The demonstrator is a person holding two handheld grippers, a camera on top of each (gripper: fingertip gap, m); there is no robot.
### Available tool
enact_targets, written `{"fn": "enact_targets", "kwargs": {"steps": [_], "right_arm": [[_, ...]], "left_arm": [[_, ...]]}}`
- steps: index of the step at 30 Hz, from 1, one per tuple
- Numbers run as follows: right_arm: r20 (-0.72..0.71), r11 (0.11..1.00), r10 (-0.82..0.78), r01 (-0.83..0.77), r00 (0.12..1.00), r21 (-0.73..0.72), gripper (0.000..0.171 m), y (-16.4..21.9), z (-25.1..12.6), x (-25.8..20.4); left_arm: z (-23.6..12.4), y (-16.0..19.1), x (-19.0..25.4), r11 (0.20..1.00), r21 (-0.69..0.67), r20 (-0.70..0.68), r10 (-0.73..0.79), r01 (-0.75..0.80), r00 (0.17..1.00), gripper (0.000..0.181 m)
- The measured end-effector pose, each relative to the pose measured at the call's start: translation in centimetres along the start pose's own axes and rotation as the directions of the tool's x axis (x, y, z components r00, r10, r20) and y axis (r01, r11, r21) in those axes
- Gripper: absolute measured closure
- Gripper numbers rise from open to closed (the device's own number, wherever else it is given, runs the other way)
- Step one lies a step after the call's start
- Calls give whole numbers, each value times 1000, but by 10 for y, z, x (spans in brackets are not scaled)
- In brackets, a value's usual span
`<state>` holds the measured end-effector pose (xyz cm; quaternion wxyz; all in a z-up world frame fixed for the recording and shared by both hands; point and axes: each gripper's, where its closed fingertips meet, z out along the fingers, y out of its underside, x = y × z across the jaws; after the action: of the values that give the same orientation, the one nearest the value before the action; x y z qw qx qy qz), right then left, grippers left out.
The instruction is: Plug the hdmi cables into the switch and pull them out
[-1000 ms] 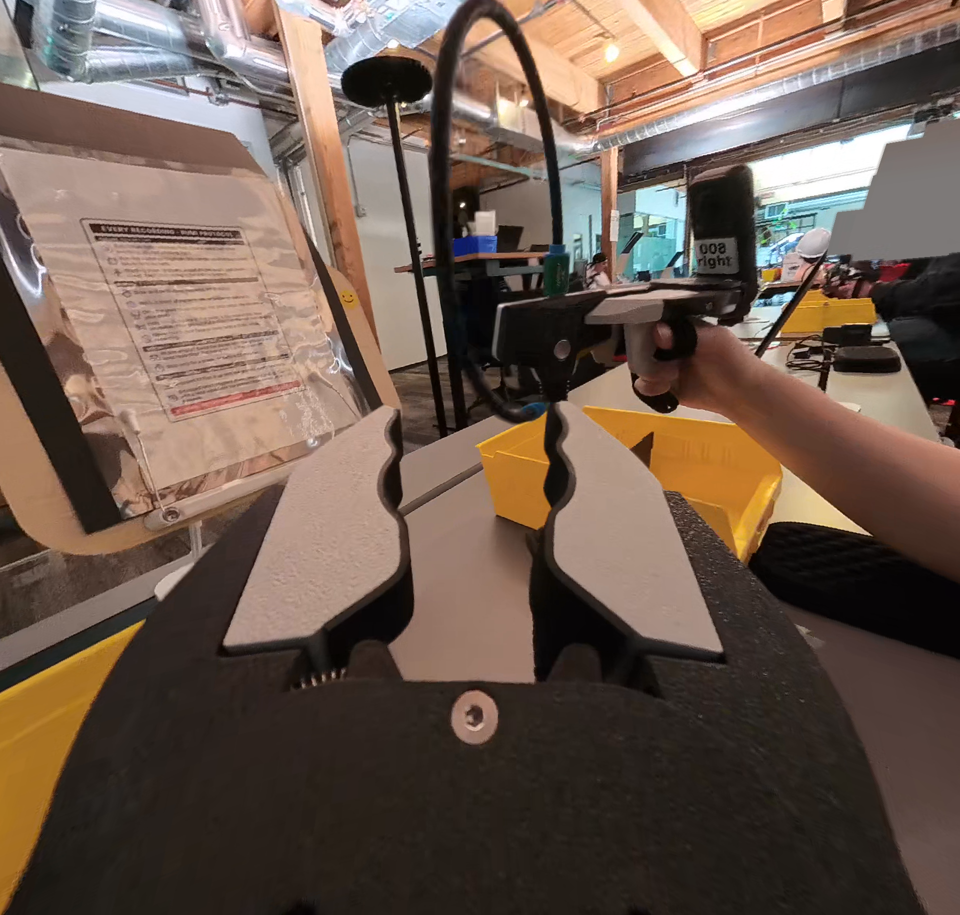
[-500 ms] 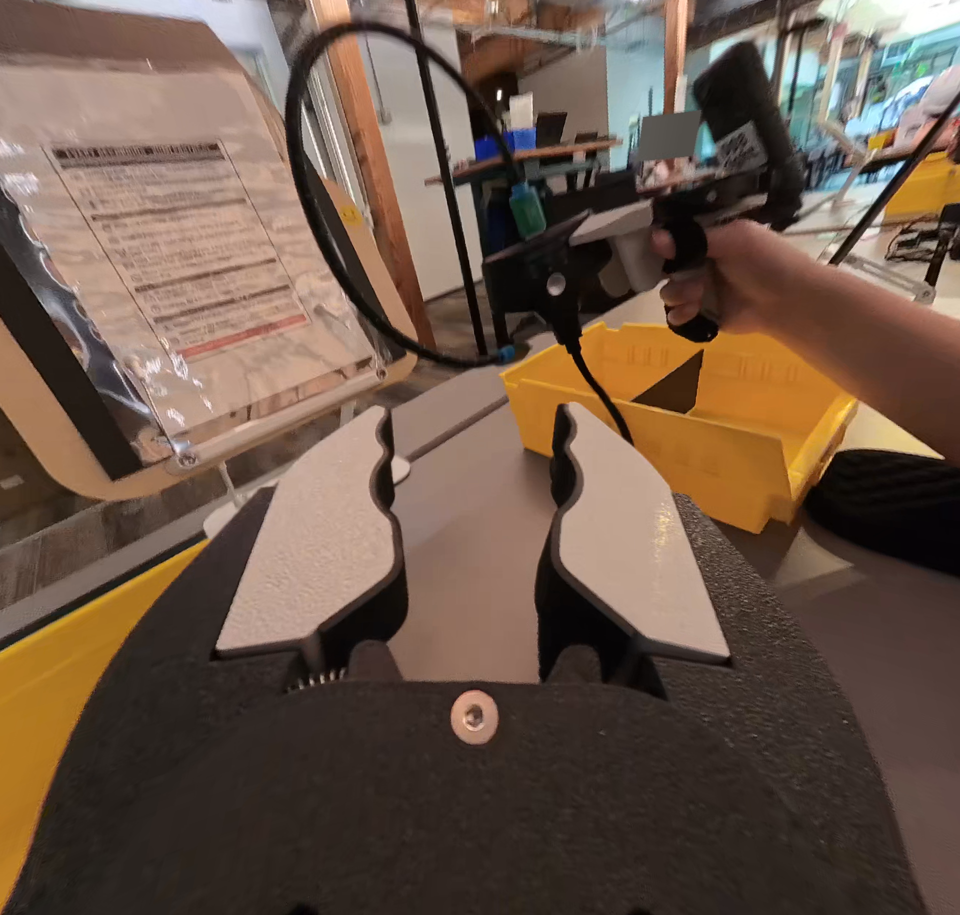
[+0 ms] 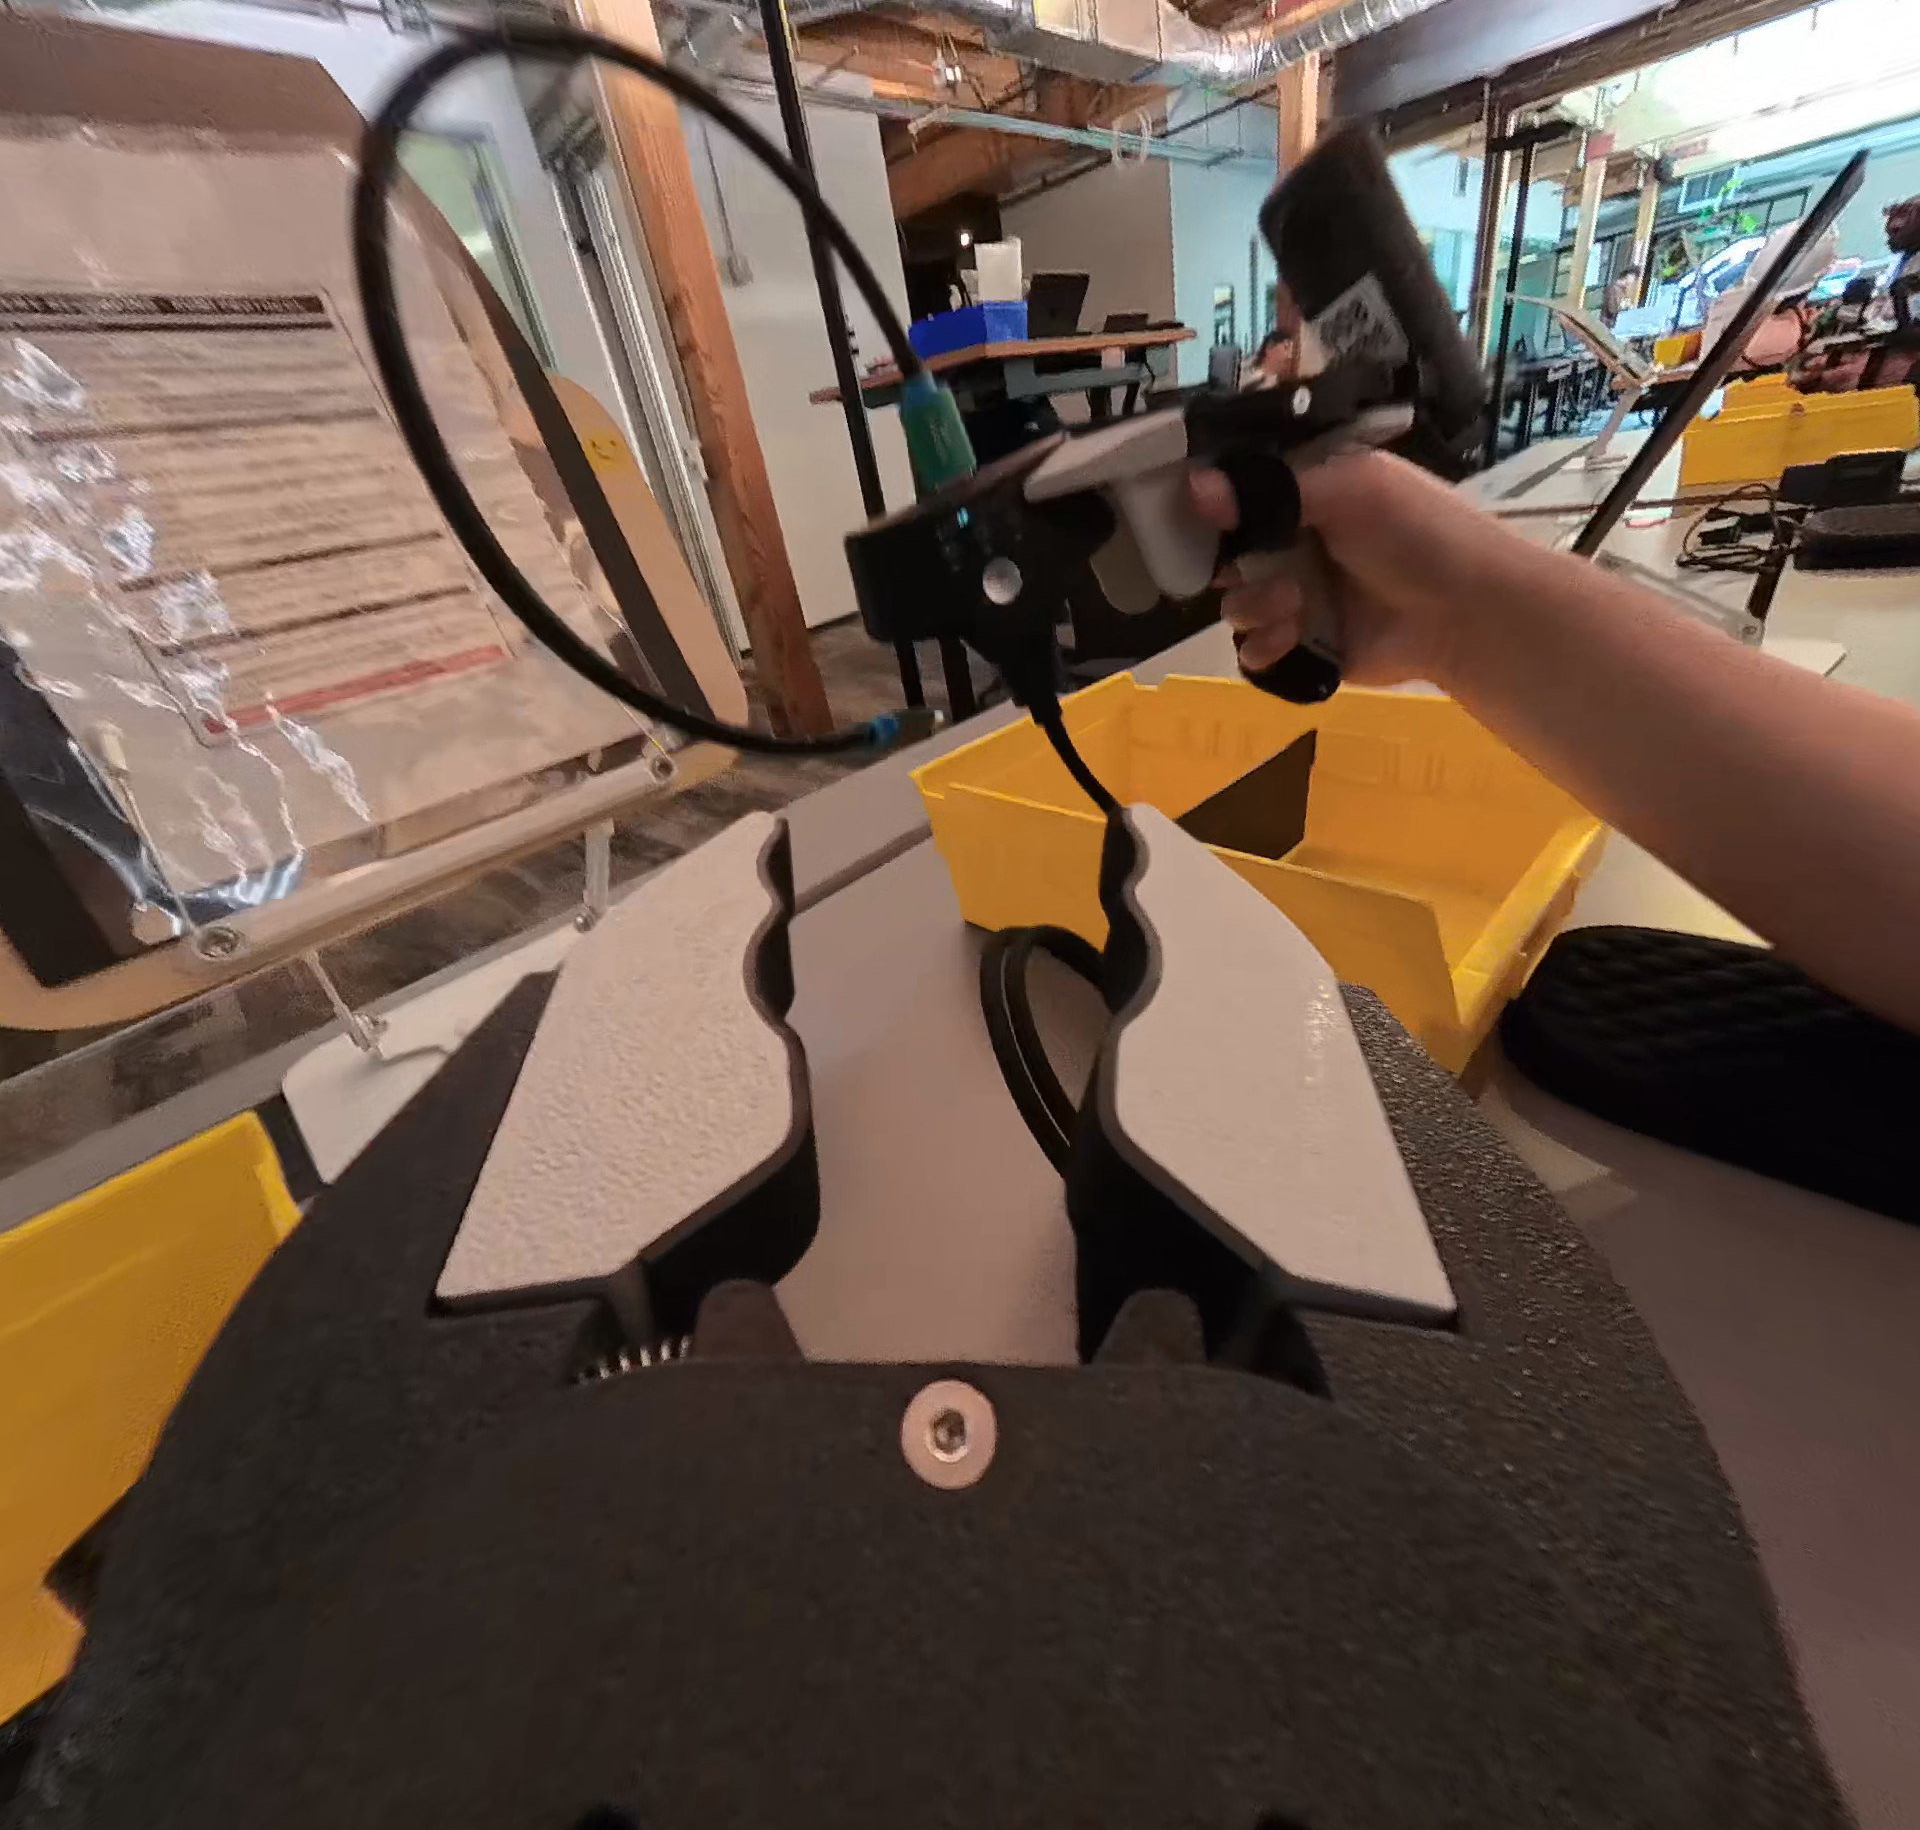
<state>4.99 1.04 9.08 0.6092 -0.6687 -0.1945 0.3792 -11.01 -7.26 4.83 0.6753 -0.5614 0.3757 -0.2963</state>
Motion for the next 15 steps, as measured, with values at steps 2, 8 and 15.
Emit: {"fn": "enact_targets", "kwargs": {"steps": [2, 8, 15], "right_arm": [[-5, 1000, -26, 26, 1000, -2, 151, -5, 2, -10], [-70, 985, -150, 143, 986, -98, 151, -35, 28, -29], [-156, 944, -321, 302, 934, -133, 150, -117, 47, -44]], "left_arm": [[2, 5, -3, 999, -22, 32, 34, -33, 999, 125], [9, 34, -21, 992, -121, 132, 36, -20, 991, 129], [15, 54, -23, 986, -163, 125, -1, 21, 992, 130]]}}
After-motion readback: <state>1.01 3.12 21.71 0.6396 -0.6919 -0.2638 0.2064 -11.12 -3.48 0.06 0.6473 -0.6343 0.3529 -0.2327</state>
